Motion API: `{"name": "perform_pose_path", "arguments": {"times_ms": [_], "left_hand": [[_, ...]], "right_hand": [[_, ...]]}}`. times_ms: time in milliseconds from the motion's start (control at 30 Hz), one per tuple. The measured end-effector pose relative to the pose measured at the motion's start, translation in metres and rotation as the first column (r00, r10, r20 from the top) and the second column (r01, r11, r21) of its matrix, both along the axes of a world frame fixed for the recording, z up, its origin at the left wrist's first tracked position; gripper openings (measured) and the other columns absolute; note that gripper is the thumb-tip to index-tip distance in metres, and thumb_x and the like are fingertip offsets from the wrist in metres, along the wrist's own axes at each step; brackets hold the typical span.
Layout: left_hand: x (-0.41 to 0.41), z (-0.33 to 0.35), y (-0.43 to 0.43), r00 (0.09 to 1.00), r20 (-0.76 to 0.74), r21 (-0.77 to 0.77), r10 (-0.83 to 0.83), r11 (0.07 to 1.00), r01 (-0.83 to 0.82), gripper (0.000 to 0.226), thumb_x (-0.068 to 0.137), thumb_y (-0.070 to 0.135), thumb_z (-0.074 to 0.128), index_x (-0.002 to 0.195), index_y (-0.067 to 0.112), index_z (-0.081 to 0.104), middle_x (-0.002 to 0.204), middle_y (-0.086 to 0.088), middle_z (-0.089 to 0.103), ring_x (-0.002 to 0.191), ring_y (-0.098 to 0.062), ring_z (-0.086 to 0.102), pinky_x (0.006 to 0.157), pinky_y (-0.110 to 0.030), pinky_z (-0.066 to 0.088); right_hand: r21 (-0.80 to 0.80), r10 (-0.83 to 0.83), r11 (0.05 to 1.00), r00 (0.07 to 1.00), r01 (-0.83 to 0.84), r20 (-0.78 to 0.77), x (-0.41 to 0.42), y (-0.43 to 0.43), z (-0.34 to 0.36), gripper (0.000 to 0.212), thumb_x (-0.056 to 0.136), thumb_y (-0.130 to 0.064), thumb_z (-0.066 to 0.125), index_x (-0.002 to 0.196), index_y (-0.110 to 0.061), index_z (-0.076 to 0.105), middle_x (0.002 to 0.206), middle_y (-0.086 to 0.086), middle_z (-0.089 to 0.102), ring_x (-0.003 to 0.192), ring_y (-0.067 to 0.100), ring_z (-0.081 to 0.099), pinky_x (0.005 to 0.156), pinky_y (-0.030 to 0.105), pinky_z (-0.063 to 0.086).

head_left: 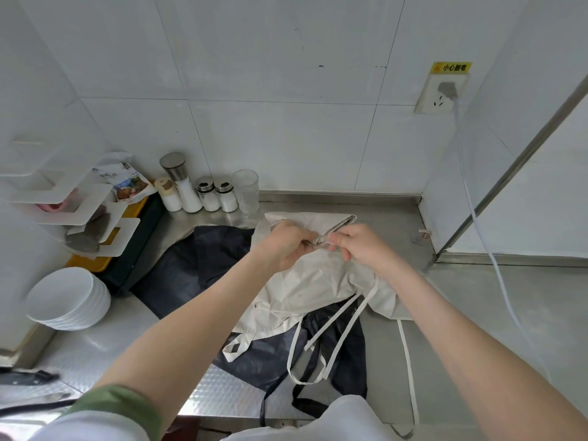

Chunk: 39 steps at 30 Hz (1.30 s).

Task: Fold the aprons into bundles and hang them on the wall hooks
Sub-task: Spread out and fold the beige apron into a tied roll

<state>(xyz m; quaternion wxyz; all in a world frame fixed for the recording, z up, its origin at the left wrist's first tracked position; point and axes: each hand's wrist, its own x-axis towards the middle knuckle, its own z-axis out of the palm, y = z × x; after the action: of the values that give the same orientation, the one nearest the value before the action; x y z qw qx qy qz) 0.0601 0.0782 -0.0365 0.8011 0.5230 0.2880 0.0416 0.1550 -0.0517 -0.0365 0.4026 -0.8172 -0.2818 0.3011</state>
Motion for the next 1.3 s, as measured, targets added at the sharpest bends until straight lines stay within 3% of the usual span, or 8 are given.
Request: {"name": "perform_pose_path", "arguments": {"times_ms": [367,633,800,900,1000,1100,1200,1300], "left_hand": [[-0.002,0.005,-0.002,0.996,0.064,0.007,0.066,0.998,-0.067,0.043,0.085,-0.023,0.045,0.124,-0.005,0.045,0.114,-0.02,0.06,0.096,-0.028,0.063,0.078,-0.033,0.058],[-0.02,0.004,0.009,0.993,0.059,0.084,-0.105,0.991,0.1,0.076,0.082,-0.025,0.041,0.134,0.029,0.028,0.122,-0.001,0.048,0.1,-0.02,0.055,0.069,-0.028,0.053],[-0.016,0.004,0.004,0.981,0.148,-0.023,-0.123,0.992,0.127,0.058,0.088,0.001,0.057,0.14,0.022,0.04,0.124,0.0,0.063,0.107,-0.02,0.063,0.073,-0.03,0.055],[-0.012,0.004,0.007,0.99,0.141,-0.095,-0.011,0.995,0.024,0.045,0.097,0.039,0.053,0.137,0.019,0.048,0.128,0.0,0.064,0.116,-0.02,0.061,0.093,-0.04,0.052],[-0.007,0.004,0.005,0.975,0.181,-0.098,0.13,0.989,-0.113,0.039,0.1,0.038,0.047,0.132,0.017,0.052,0.123,-0.001,0.066,0.114,-0.019,0.062,0.101,-0.042,0.048],[-0.003,0.003,0.005,0.935,0.221,-0.18,0.279,0.953,-0.242,0.038,0.101,0.034,0.045,0.134,0.015,0.049,0.125,-0.004,0.065,0.117,-0.021,0.061,0.104,-0.043,0.046],[0.001,0.005,0.008,0.882,0.275,-0.262,0.381,0.913,-0.313,0.035,0.103,0.027,0.043,0.135,0.013,0.047,0.129,-0.006,0.062,0.12,-0.023,0.058,0.103,-0.042,0.046],[0.002,0.006,0.011,0.84,0.312,-0.311,0.444,0.883,-0.352,0.036,0.101,0.008,0.045,0.137,0.009,0.045,0.122,-0.007,0.062,0.11,-0.022,0.061,0.089,-0.035,0.054]], "right_hand": [[0.015,-0.049,0.999,0.985,0.047,0.164,0.002,-0.003,0.004,0.03,0.096,-0.025,0.054,0.068,-0.014,0.058,0.064,0.002,0.052,0.062,0.016,0.047,0.061,0.029,0.033],[0.16,0.014,0.984,0.871,0.074,-0.49,0.023,-0.02,0.011,0.052,0.085,-0.05,0.051,0.115,-0.008,0.06,0.107,0.013,0.065,0.097,0.025,0.063,0.085,0.037,0.052],[0.333,-0.009,0.906,0.8,0.26,-0.6,0.01,-0.003,0.007,0.02,0.092,-0.016,0.058,0.111,-0.01,0.061,0.102,0.006,0.069,0.094,0.021,0.065,0.08,0.037,0.056],[0.409,0.032,0.877,0.818,0.253,-0.574,0.006,0.001,0.005,0.036,0.091,-0.013,0.058,0.127,-0.009,0.054,0.114,0.007,0.067,0.101,0.021,0.064,0.089,0.043,0.053],[0.475,0.098,0.835,0.776,0.276,-0.623,0.002,0.004,-0.003,0.061,0.082,-0.026,0.065,0.137,-0.01,0.043,0.128,0.012,0.06,0.112,0.03,0.061,0.09,0.049,0.053],[0.467,0.202,0.864,0.718,0.189,-0.666,-0.002,0.005,-0.008,0.074,0.069,-0.04,0.078,0.128,-0.008,0.048,0.116,0.019,0.065,0.1,0.036,0.066,0.084,0.047,0.056],[0.397,0.202,0.916,0.791,0.056,-0.578,-0.005,0.005,-0.009,0.043,0.084,-0.028,0.067,0.116,-0.003,0.053,0.089,0.014,0.066,0.065,0.02,0.062,0.063,0.031,0.056],[0.299,0.119,0.954,0.908,0.007,-0.402,-0.006,0.004,-0.01,0.016,0.097,-0.019,0.053,0.096,-0.008,0.065,0.056,0.0,0.055,0.04,0.005,0.031,0.041,0.018,0.028]]}}
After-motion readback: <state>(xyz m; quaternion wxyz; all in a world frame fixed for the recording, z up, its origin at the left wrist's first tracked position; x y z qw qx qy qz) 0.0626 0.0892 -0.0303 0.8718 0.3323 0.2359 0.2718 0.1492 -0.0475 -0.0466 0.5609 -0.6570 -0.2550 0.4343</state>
